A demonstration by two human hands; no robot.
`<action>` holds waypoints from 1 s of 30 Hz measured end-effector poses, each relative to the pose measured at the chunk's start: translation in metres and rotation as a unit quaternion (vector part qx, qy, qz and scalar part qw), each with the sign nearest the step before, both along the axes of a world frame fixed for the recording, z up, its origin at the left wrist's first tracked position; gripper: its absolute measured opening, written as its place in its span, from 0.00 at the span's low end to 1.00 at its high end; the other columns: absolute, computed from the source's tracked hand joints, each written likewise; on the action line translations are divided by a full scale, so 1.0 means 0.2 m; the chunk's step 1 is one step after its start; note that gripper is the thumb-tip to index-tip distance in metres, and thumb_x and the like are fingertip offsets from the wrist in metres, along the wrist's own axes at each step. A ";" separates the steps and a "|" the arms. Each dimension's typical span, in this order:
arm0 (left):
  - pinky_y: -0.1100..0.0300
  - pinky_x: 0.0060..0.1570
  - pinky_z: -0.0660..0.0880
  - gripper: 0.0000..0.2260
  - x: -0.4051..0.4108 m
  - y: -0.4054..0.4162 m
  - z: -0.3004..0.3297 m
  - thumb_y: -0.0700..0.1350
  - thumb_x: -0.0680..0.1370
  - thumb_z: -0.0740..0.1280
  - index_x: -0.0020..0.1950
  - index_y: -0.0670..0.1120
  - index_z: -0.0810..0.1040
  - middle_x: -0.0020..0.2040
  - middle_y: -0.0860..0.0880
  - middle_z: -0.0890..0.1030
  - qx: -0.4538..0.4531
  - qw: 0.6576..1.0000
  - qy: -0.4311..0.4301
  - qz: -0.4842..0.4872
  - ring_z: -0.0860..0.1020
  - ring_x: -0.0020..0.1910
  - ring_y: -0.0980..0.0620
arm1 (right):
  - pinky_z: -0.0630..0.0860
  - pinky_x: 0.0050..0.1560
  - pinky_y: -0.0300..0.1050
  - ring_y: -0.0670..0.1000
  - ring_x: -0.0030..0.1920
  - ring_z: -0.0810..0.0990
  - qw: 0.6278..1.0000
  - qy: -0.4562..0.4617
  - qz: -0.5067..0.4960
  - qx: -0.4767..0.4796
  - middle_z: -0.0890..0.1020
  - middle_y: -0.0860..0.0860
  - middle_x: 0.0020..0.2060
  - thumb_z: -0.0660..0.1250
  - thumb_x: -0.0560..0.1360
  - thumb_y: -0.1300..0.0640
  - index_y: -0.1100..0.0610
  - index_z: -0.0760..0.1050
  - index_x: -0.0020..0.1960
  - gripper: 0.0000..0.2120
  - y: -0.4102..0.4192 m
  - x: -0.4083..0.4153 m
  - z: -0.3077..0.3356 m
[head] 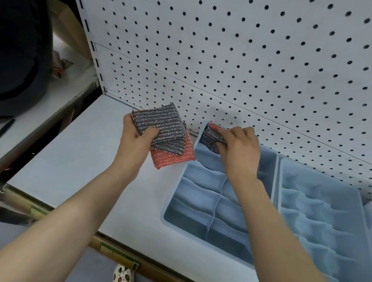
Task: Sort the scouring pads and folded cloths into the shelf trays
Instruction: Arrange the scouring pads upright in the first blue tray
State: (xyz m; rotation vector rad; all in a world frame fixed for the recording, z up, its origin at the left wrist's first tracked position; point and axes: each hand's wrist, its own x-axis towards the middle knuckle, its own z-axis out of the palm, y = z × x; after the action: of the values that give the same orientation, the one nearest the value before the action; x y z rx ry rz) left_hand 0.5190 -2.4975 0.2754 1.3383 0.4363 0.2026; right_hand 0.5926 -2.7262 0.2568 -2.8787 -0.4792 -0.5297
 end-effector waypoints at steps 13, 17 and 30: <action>0.57 0.44 0.79 0.14 0.01 -0.08 0.05 0.33 0.78 0.63 0.61 0.46 0.68 0.54 0.48 0.80 -0.097 0.995 -0.020 0.009 0.82 0.48 0.52 | 0.78 0.39 0.39 0.48 0.42 0.81 0.735 0.448 0.036 0.508 0.85 0.49 0.44 0.70 0.77 0.55 0.50 0.78 0.62 0.14 0.12 -0.12 0.14; 0.48 0.56 0.77 0.13 0.00 -0.09 0.05 0.33 0.77 0.63 0.56 0.49 0.69 0.53 0.48 0.79 -0.071 0.997 -0.023 0.026 0.79 0.52 0.49 | 0.76 0.43 0.38 0.44 0.40 0.79 0.786 0.385 0.036 0.483 0.81 0.47 0.50 0.65 0.77 0.68 0.50 0.69 0.72 0.26 -0.02 -0.11 0.16; 0.43 0.63 0.74 0.14 -0.09 -0.06 0.01 0.35 0.77 0.67 0.57 0.50 0.70 0.55 0.47 0.80 -0.032 0.999 -0.003 0.033 0.79 0.56 0.47 | 0.69 0.36 0.43 0.52 0.37 0.74 0.987 0.044 0.023 0.155 0.75 0.45 0.34 0.74 0.71 0.65 0.57 0.78 0.48 0.08 -0.06 -0.18 -0.02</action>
State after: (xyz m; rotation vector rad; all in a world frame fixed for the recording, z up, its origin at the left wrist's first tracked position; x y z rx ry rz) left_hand 0.5005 -2.5093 0.2769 1.2612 0.4775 0.2452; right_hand 0.5573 -2.7387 0.2534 -2.5752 -0.4079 -0.4250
